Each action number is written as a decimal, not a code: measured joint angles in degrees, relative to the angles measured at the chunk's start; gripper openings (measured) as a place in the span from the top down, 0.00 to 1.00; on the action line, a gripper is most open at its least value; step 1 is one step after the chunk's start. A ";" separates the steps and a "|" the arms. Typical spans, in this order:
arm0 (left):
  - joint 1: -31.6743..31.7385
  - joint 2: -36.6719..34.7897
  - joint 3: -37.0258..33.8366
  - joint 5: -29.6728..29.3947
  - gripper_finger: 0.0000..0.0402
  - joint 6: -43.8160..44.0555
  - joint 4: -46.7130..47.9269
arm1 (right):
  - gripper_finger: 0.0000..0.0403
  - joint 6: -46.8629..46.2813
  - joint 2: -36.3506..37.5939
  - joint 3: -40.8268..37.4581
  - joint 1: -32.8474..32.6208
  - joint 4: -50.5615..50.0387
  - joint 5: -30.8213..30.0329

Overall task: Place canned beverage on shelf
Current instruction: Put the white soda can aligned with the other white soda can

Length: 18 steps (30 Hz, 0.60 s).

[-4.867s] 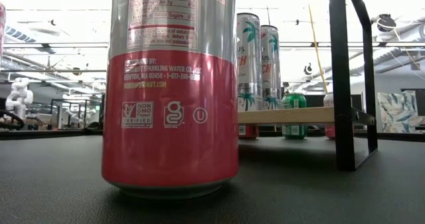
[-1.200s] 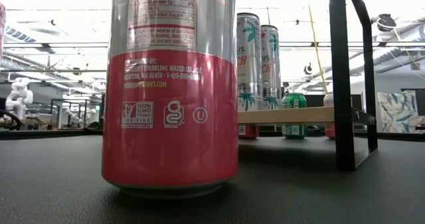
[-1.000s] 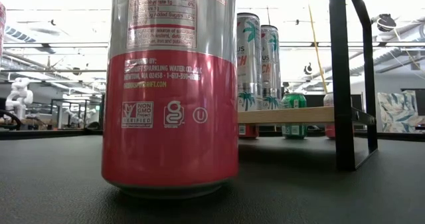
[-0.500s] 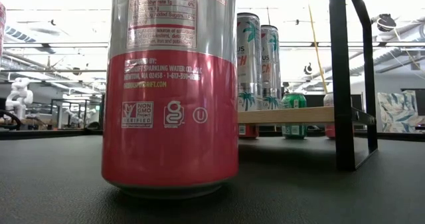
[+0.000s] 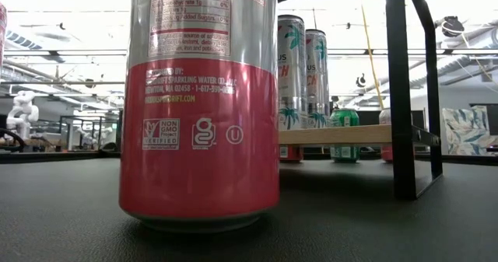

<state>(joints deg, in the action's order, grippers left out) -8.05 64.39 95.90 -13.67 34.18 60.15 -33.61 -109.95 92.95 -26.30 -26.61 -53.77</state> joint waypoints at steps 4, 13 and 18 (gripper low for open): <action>0.00 0.47 0.00 0.02 0.17 -0.14 -0.01 | 0.41 -0.14 0.00 0.00 0.08 -0.33 0.05; 0.00 0.85 0.00 0.07 0.17 -0.42 -0.01 | 0.40 -0.11 0.00 0.00 0.97 -2.05 2.30; -0.02 0.85 0.00 0.07 0.17 -0.42 -0.01 | 0.40 -0.01 0.00 0.00 1.82 -2.25 5.07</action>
<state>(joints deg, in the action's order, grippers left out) -8.08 65.23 95.90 -13.61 33.76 60.14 -33.62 -109.95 92.95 -24.48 -28.86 -48.70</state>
